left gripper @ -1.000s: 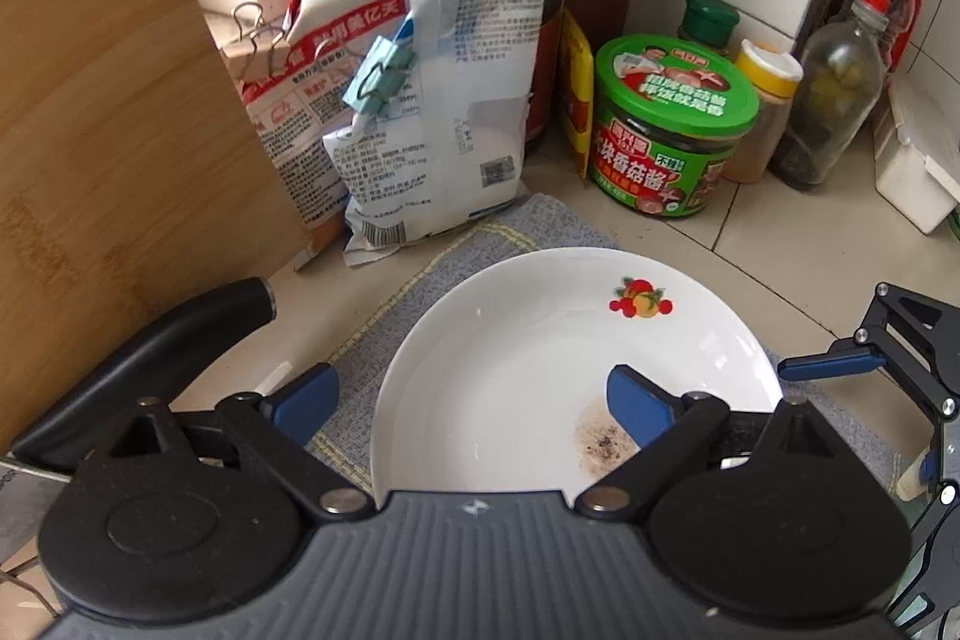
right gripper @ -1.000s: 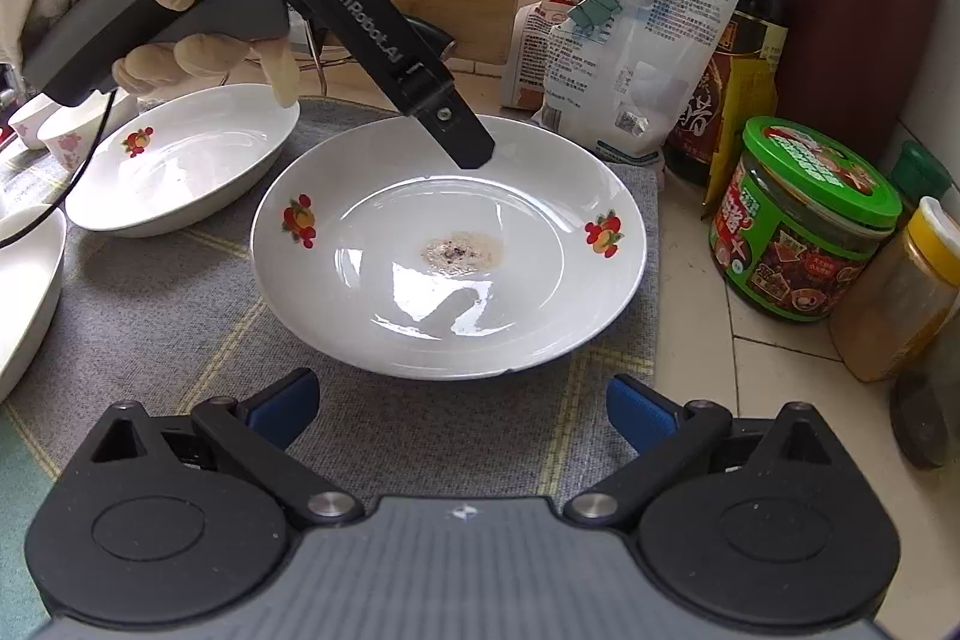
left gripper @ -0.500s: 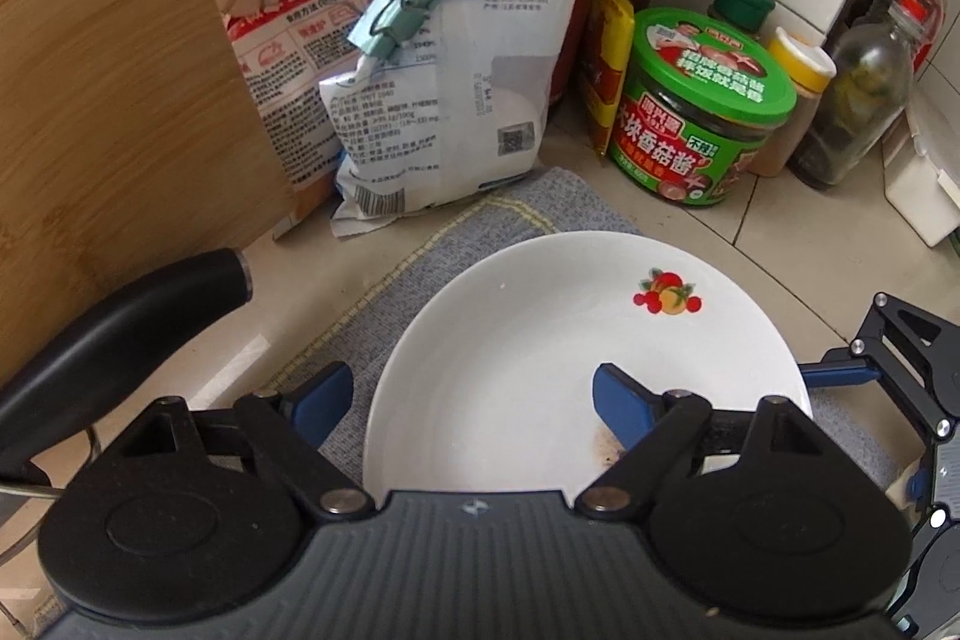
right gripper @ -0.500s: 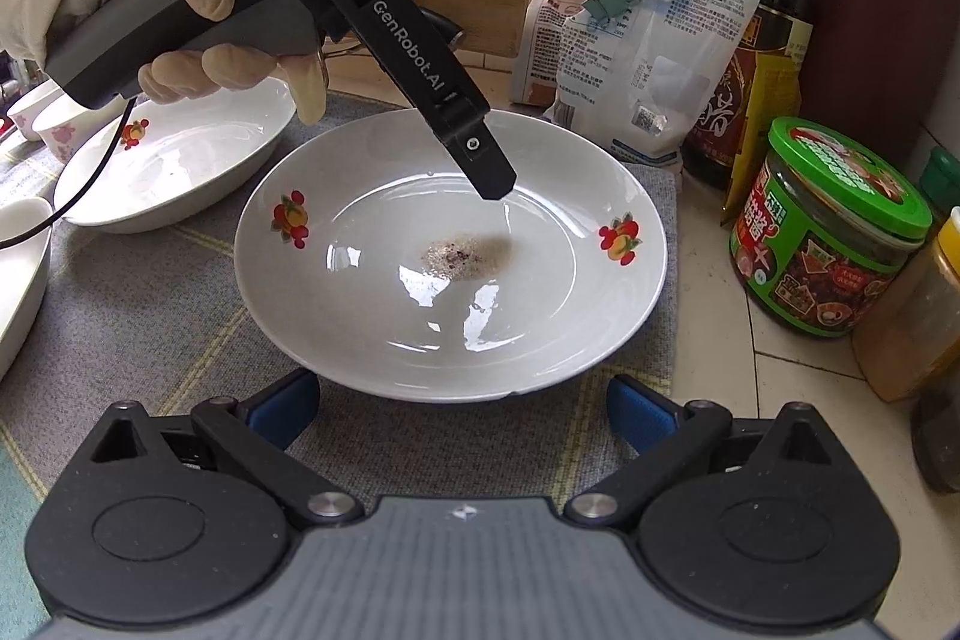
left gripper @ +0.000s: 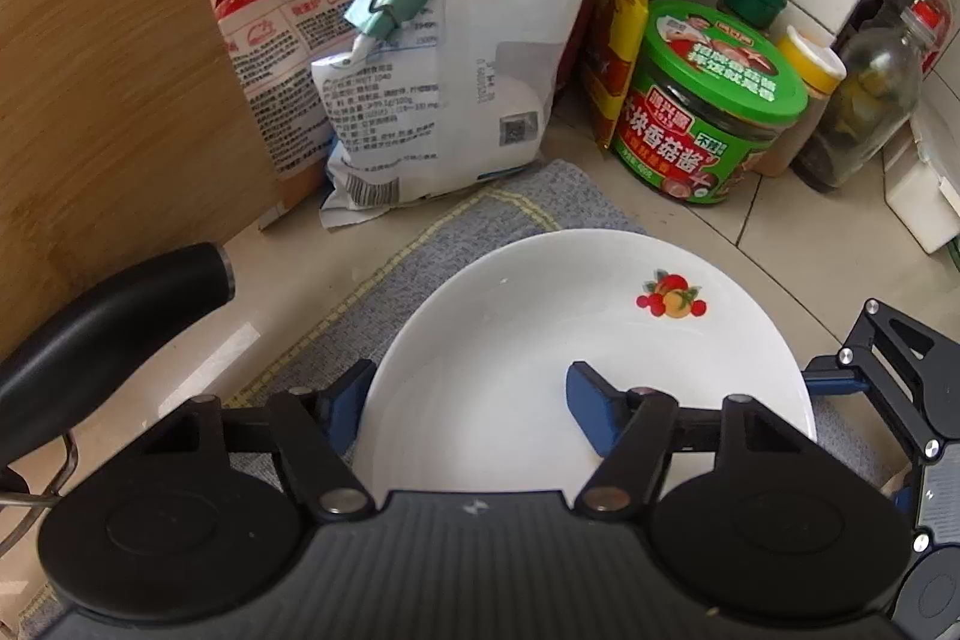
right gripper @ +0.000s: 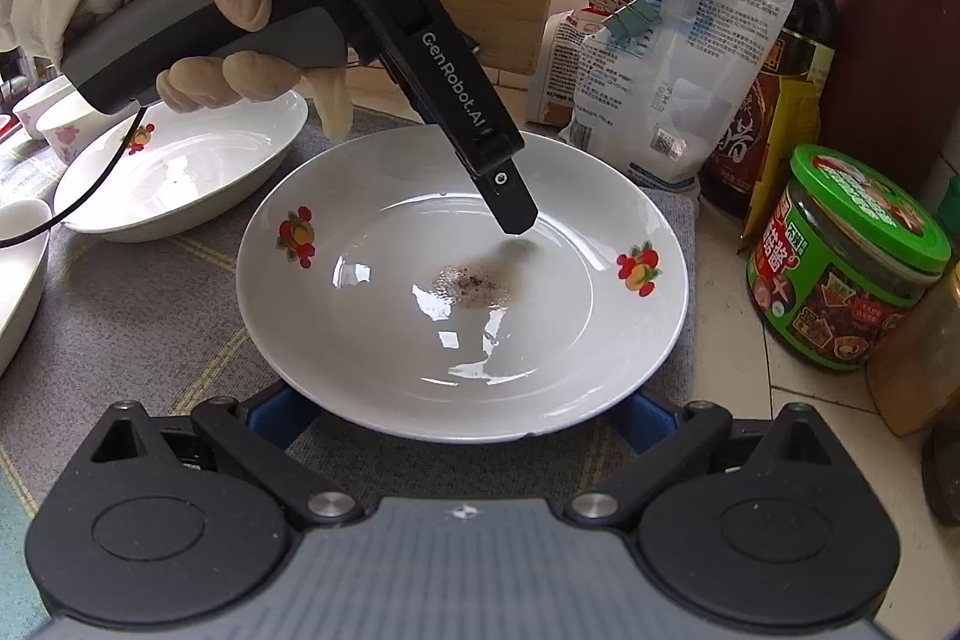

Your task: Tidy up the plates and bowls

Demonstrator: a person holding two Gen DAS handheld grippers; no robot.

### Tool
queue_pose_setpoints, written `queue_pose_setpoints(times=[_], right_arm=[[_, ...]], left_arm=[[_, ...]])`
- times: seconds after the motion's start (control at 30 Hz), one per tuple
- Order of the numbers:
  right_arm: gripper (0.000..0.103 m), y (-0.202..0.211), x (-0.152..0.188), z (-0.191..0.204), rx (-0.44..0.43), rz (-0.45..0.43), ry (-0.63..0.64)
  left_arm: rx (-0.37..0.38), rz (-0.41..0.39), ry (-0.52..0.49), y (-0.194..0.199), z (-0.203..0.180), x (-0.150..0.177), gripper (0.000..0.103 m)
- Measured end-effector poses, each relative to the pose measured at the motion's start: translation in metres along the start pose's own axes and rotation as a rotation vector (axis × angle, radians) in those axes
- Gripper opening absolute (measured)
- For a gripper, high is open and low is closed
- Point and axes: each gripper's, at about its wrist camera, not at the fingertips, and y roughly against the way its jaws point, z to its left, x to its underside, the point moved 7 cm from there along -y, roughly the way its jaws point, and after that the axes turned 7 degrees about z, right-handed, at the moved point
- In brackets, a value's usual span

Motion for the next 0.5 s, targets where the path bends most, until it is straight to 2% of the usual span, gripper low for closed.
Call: queue_pose_setpoints(times=[0.13,0.5], right_arm=[[0.103,-0.0008,-0.0003,-0.0001,0.007,-0.001,0.005],[0.103,-0.0024,-0.0015,-0.0013,0.008,0.003,-0.006]], left_arm=[[-0.002,0.018,-0.014,-0.0020,-0.0007,0.0000,0.068],[-0.003,0.003,-0.005,-0.0028,-0.0009,-0.0033,0.067]])
